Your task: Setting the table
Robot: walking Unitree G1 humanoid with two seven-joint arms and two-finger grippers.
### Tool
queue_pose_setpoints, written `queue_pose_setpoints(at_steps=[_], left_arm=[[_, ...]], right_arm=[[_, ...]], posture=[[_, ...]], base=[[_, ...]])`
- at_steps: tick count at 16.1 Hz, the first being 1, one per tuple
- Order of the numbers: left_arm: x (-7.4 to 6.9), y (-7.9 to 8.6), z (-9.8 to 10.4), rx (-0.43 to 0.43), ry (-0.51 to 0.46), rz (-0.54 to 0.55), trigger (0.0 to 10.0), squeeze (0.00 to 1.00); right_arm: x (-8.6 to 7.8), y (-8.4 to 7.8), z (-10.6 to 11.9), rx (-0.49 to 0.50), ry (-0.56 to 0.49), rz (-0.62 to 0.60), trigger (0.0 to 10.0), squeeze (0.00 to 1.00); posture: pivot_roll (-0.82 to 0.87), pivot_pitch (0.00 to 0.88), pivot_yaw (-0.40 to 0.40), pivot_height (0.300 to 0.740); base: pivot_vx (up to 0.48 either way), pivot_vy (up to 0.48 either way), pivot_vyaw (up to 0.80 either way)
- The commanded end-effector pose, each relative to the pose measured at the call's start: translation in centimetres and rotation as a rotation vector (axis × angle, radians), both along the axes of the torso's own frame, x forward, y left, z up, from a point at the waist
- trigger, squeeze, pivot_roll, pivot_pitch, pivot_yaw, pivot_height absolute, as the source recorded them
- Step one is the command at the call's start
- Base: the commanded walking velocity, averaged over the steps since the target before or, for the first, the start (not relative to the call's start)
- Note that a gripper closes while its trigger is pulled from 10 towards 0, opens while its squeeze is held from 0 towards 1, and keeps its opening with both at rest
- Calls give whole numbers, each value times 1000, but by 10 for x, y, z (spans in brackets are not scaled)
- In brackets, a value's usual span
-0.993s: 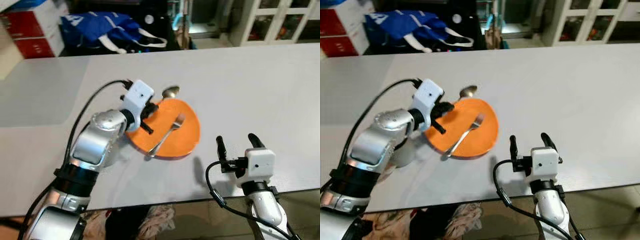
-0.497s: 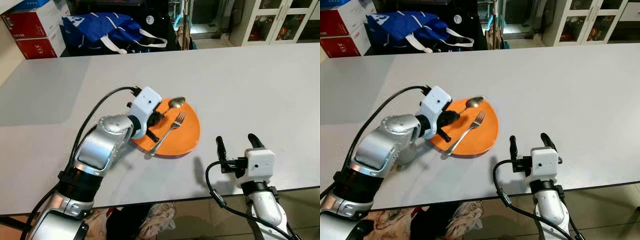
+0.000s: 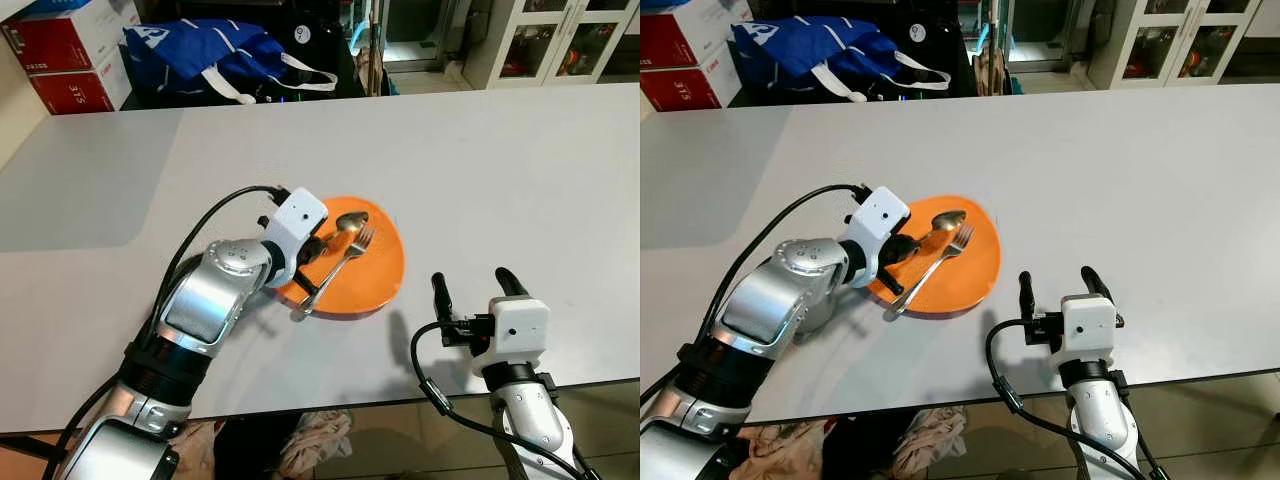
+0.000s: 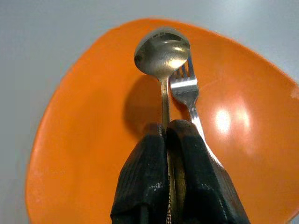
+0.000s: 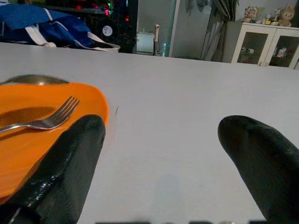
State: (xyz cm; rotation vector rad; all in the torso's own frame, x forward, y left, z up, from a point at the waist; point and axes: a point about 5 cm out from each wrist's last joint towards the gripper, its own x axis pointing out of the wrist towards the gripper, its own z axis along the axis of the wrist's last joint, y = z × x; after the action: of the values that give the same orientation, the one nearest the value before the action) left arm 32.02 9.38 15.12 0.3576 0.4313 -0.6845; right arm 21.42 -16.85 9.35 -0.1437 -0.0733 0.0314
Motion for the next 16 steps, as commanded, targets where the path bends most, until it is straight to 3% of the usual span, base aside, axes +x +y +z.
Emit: queue_pose_setpoints(at_steps=[1,10,11,12,13,16], left_arm=[[2,0,-1,22,-7,8,0,0],[8,-1,-8,34,0,41,0,0],[10,-1,-9,39,2,51,1216,0],[11,-1,-9,47,-1,54,6706,0],[12,0,-9,54,-5,64,10000,0],[13,1,-9,58,-7,68,10000,0]], right_arm=[[0,3,-2,-1,16,10,10000,0],[2,1,0,-8,15,17,10000,0],[2,1,0,-9,16,18,10000,0],[3,1,0,-10,16,18,10000,0],[3,1,0,-11,16,19,10000,0],[3,1,0,-13,19,20,10000,0]], posture=[[-134,24,72,736],[-151,37,72,736],[-151,35,73,736],[-151,36,72,736],[-151,36,72,736],[-151,35,73,736]], base=[[0,0,0],[0,0,0],[0,0,0],[0,0,0],[0,0,0],[0,0,0]])
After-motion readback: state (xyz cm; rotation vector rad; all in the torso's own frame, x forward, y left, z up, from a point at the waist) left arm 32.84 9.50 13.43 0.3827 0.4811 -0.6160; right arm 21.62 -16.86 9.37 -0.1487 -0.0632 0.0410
